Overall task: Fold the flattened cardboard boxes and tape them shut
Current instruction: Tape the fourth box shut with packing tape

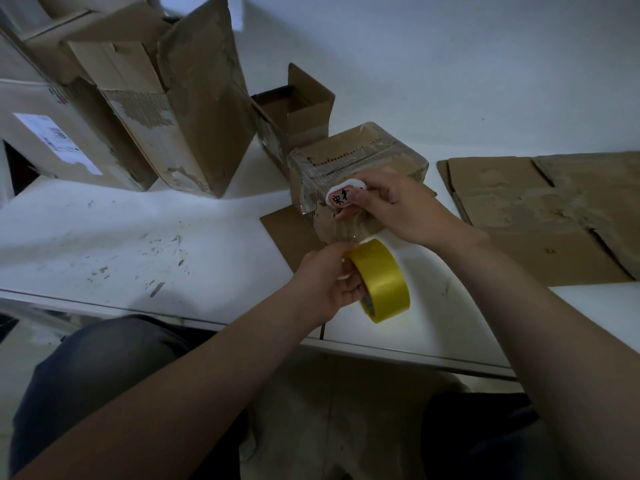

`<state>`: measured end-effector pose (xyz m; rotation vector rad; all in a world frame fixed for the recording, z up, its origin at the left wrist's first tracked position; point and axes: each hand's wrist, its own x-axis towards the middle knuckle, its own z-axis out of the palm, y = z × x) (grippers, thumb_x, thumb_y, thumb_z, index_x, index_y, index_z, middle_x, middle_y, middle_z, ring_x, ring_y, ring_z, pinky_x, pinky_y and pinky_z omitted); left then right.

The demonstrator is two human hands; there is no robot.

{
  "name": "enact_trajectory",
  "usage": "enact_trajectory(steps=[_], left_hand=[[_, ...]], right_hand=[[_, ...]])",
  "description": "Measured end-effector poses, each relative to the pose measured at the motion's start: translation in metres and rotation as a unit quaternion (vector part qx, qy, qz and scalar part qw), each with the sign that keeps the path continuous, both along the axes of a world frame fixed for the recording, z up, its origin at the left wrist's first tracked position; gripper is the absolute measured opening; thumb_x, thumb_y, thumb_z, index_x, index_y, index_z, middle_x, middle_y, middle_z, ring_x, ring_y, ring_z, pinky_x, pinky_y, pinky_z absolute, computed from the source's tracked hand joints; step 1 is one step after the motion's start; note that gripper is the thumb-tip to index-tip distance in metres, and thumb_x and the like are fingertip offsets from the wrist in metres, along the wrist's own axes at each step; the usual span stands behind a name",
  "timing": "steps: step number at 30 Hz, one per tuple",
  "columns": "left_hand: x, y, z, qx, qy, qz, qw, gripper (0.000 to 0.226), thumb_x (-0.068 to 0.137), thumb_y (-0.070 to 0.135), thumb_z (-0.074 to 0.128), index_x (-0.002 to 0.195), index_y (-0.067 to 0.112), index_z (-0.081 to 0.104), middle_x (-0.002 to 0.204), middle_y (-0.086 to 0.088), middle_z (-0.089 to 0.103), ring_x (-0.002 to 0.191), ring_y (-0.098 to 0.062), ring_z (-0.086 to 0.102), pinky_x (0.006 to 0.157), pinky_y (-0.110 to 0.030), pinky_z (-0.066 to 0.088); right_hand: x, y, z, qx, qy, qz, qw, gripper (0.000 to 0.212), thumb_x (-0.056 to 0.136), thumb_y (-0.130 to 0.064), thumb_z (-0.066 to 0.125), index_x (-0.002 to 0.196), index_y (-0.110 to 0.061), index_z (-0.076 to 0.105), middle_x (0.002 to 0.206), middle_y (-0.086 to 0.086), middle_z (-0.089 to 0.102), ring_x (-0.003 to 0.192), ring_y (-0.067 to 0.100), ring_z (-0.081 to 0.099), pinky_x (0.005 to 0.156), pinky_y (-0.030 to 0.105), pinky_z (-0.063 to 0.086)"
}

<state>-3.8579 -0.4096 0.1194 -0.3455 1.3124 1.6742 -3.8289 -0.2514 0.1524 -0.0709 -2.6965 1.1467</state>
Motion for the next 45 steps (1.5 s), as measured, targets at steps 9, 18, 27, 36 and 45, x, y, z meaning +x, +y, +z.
enact_trajectory(steps=[9,18,27,36,45], left_hand=[[0.005,-0.002,-0.005,0.019,0.039,0.023,0.999,0.015,0.098,0.02,0.063,0.112,0.014,0.063,0.112,-0.012,0.07,0.092,-0.023,0.07,0.081,-0.038,0.058],[0.014,-0.002,-0.009,0.007,0.11,0.017,0.994,0.015,0.095,0.027,0.068,0.109,0.022,0.065,0.104,-0.007,0.071,0.091,-0.024,0.074,0.072,-0.032,0.06],[0.016,-0.006,-0.011,0.022,0.132,0.011,0.991,0.029,0.096,0.033,0.066,0.121,0.022,0.058,0.099,-0.002,0.068,0.086,-0.018,0.073,0.075,-0.031,0.06],[0.011,-0.005,-0.012,0.01,0.112,0.01,0.994,0.018,0.093,0.028,0.07,0.108,0.021,0.063,0.097,-0.003,0.07,0.084,-0.018,0.073,0.067,-0.03,0.06],[0.002,-0.01,-0.013,-0.029,0.164,-0.054,0.985,0.028,0.092,0.031,0.07,0.117,0.018,0.066,0.111,-0.014,0.069,0.092,-0.027,0.073,0.066,-0.03,0.059]], right_hand=[[0.023,0.013,0.004,-0.105,0.031,-0.008,0.994,0.025,0.084,-0.03,0.08,0.108,-0.036,0.076,0.087,-0.005,0.074,0.076,0.011,0.067,0.074,0.041,0.055],[0.029,0.013,0.005,0.113,0.105,0.049,0.987,0.022,0.087,-0.024,0.078,0.109,-0.025,0.077,0.093,-0.012,0.073,0.075,-0.001,0.061,0.063,0.032,0.049],[0.021,0.004,-0.01,0.235,0.12,0.107,0.959,0.016,0.086,-0.015,0.076,0.101,-0.02,0.08,0.095,-0.002,0.071,0.084,0.012,0.064,0.068,0.031,0.052],[0.02,0.019,-0.017,0.215,0.109,0.085,0.967,0.017,0.089,-0.016,0.073,0.105,-0.019,0.078,0.1,-0.003,0.072,0.09,0.016,0.067,0.077,0.034,0.055],[0.044,0.054,-0.024,0.138,0.021,-0.006,0.99,0.023,0.086,-0.015,0.077,0.104,-0.031,0.075,0.1,-0.015,0.068,0.08,-0.006,0.057,0.07,0.022,0.046]])
